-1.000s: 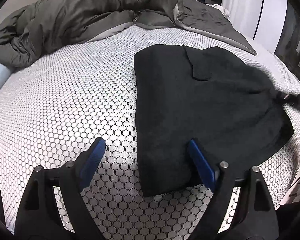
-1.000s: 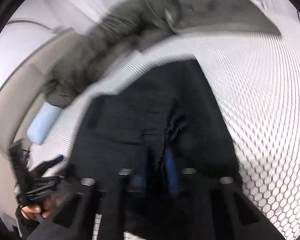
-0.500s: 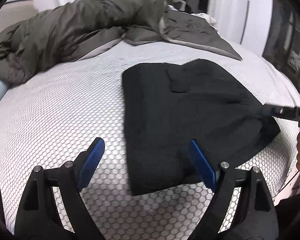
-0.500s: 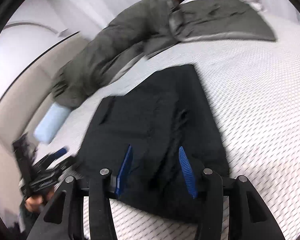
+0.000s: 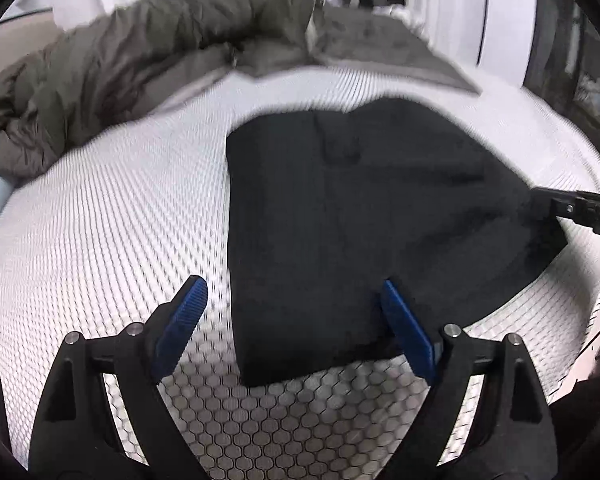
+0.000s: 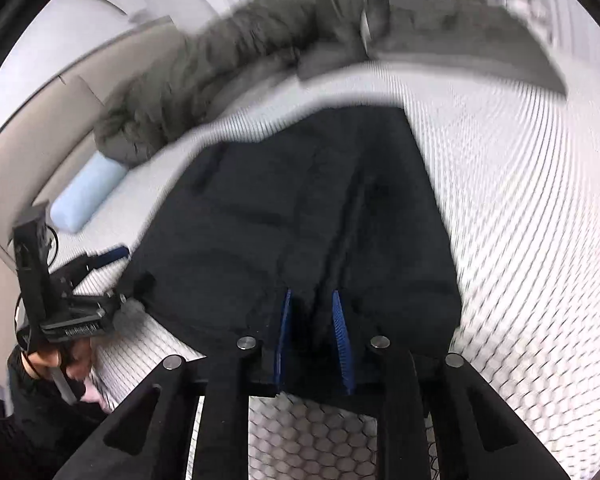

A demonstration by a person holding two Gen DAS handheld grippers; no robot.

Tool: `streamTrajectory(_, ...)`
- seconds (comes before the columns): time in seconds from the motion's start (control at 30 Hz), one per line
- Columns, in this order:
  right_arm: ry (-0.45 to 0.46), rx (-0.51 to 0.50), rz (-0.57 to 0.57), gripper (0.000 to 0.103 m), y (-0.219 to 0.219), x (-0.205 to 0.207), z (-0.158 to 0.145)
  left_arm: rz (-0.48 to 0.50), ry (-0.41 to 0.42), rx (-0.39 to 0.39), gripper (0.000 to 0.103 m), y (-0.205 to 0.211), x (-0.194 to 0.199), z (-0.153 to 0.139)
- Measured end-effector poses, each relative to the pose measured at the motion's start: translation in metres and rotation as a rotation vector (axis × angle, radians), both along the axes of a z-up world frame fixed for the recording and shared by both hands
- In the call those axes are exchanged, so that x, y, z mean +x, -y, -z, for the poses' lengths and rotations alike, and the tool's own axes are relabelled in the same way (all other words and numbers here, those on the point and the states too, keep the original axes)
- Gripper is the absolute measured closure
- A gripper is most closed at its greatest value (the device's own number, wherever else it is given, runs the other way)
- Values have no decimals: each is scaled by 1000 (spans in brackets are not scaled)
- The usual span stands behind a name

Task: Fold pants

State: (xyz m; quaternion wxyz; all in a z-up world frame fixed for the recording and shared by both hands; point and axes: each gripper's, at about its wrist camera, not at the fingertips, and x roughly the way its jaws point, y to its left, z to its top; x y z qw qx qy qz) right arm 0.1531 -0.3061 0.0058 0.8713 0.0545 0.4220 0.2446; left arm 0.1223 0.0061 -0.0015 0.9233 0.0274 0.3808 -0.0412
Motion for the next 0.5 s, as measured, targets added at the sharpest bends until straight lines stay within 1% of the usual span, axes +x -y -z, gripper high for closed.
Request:
streamTrajectory(0.03, 62, -2, 8, 65, -5, -6, -11, 16, 30, -6, 16, 2, -2, -5)
streamTrajectory(0.1, 140, -17, -2, 57, -24, -11, -21, 34, 62, -9, 16, 8, 1, -10)
streamTrajectory(0.17, 146, -20, -69, 57, -49, -9, -22, 85, 88, -7, 16, 16, 8, -12)
streamTrajectory(0.2, 139, -40, -92, 57, -63, -6, -20, 116, 92, 4, 16, 20, 14, -11)
streamTrajectory(0.27, 125, -79, -125, 57, -83, 4, -13, 163, 50, 25, 16, 24, 31, -3)
streamTrajectory(0.3, 102, -105, -155, 57, -95, 14, -6, 176, 11, 16, 16, 24, 36, 4)
streamTrajectory(0.33, 75, -129, -156, 57, -103, 23, 1, 199, -49, 1, 16, 24, 43, 14)
streamTrajectory(0.37, 34, -154, -150, 57, -107, 32, 10, 215, -87, 3, 16, 25, 46, 21)
streamTrajectory(0.4, -22, -176, -136, 58, -108, 45, 23, 242, -112, 14, 12, 25, 47, 28)
streamTrajectory(0.43, -41, -183, -132, 61, -105, 49, 26, 248, -118, 23, 5, 25, 46, 30)
streamTrajectory(0.5, -42, -215, -125, 62, -99, 49, 22, 230, -144, 12, 0, 20, 47, 32)
